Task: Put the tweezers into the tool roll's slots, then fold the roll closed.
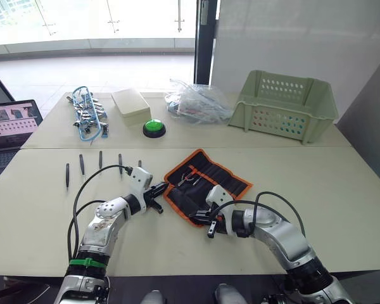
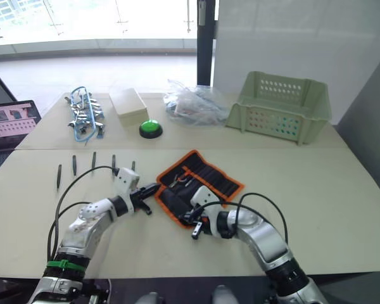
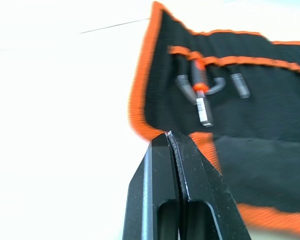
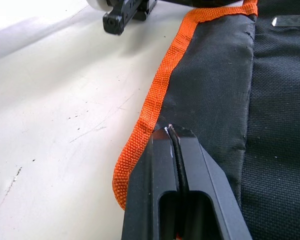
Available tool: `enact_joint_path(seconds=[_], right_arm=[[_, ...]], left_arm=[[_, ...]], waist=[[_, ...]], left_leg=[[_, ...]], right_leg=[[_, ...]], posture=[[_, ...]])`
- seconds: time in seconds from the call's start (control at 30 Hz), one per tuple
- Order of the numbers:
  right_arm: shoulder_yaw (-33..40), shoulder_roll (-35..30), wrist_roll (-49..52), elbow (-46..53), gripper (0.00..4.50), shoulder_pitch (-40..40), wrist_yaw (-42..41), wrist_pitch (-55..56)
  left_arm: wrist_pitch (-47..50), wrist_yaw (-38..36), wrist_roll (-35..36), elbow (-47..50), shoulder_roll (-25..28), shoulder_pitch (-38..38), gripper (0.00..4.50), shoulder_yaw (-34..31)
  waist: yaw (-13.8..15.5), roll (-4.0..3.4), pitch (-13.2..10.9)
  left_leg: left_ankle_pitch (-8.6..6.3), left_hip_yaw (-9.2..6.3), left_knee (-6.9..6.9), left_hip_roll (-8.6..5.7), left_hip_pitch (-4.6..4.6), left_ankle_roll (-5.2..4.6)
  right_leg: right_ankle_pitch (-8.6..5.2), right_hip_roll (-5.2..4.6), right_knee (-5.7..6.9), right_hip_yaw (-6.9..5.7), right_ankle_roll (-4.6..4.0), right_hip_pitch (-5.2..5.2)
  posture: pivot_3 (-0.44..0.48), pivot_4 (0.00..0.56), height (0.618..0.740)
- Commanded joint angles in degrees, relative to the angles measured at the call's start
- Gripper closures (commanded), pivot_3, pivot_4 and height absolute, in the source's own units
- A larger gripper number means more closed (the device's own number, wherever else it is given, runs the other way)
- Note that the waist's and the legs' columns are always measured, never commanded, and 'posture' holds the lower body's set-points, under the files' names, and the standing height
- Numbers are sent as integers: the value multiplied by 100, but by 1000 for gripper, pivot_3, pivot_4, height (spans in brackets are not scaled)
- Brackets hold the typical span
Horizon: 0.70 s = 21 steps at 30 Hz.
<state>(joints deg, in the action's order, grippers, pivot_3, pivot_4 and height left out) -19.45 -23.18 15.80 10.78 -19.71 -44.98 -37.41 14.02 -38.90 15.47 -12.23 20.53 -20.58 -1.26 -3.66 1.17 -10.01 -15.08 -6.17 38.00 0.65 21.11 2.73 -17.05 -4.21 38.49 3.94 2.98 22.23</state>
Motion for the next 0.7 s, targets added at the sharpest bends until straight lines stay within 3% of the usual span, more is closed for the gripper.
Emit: enact_joint_path(seconds=[0.03,0.17,0.3,0.43,0.53,0.7], right_arm=[[-135,-59,-77,-3,4500,45,-17,-155],[-112,-57,-44,1,4500,58,-26,-157],[-99,-47,-27,23,4500,65,-16,-156],[-17,23,41,0,4500,-25,-49,-67],[260,161,318,-96,4500,-243,-179,-30],[407,134,468,-406,4500,-793,-513,-5]], left_arm=[[-197,-56,198,54,-43,-19,4465,-225],[-349,-221,797,560,-285,-124,4465,-529],[-151,-418,991,1137,-399,-100,4465,-295],[-260,-279,336,1016,-392,-10,4465,293],[-484,126,-72,425,-435,-82,4465,314],[-795,-7,-520,107,-289,44,4465,628]], waist=[[3,0,0],[16,1,0],[20,1,0],[14,0,0],[-13,1,-1],[-2,1,-3]], left_leg=[[0,0,-1,0,1,1],[1,0,-2,1,4,1],[1,0,-2,0,5,2],[1,0,-3,0,3,2],[1,0,-4,0,3,2],[2,-1,-6,-1,9,3]], right_leg=[[0,0,0,0,0,1],[0,0,-3,-1,0,2],[0,-2,-5,-1,0,1],[0,0,-6,-1,0,0],[0,2,-7,0,0,1],[1,1,-9,-1,-2,7]], posture=[[0,150,740],[0,150,740],[0,150,740],[0,150,740],[0,150,740],[0,150,740]])
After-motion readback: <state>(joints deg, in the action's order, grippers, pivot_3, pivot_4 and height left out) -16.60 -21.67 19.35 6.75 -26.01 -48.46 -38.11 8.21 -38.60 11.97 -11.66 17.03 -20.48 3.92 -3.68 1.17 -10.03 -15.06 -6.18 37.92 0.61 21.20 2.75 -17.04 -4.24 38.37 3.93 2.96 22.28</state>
